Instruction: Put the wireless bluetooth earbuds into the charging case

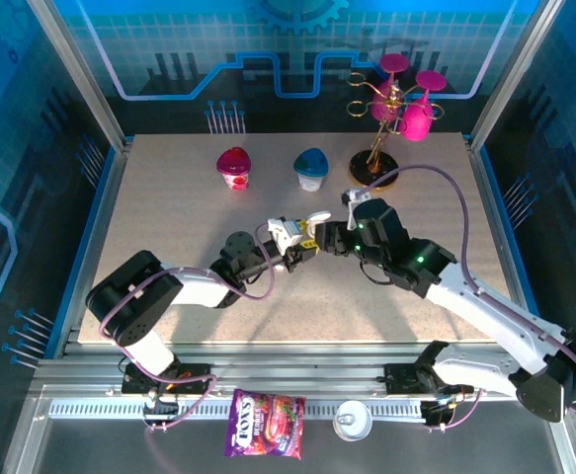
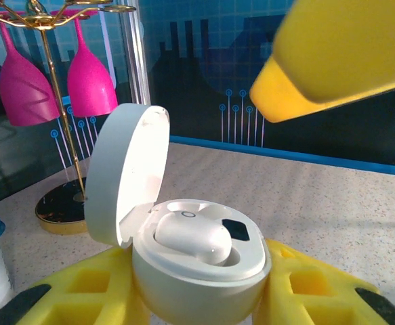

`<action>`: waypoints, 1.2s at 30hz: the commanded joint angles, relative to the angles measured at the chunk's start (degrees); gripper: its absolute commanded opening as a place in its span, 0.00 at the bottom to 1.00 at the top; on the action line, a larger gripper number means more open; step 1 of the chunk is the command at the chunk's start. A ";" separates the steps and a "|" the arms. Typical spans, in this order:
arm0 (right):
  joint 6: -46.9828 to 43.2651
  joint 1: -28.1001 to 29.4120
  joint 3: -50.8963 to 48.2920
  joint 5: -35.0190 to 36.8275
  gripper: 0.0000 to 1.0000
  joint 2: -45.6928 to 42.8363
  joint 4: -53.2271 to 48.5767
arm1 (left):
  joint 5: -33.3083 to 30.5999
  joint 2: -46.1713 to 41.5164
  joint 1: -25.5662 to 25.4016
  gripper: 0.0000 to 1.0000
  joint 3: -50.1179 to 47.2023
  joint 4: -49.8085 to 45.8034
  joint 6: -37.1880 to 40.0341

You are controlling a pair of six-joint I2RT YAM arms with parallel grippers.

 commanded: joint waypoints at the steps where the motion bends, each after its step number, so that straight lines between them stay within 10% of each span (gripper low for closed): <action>1: 0.03 -2.36 -3.63 -0.52 0.55 -4.02 1.02 | 0.40 -3.65 2.10 0.30 -1.75 3.52 -1.49; 13: 6.15 -9.10 -13.53 -12.07 0.53 6.35 12.28 | 0.21 -17.37 5.64 0.30 -6.25 -4.33 -0.18; 36: -3.18 3.67 26.20 -3.53 0.35 53.59 -6.97 | 1.00 -39.27 5.21 0.30 -7.62 -20.87 3.13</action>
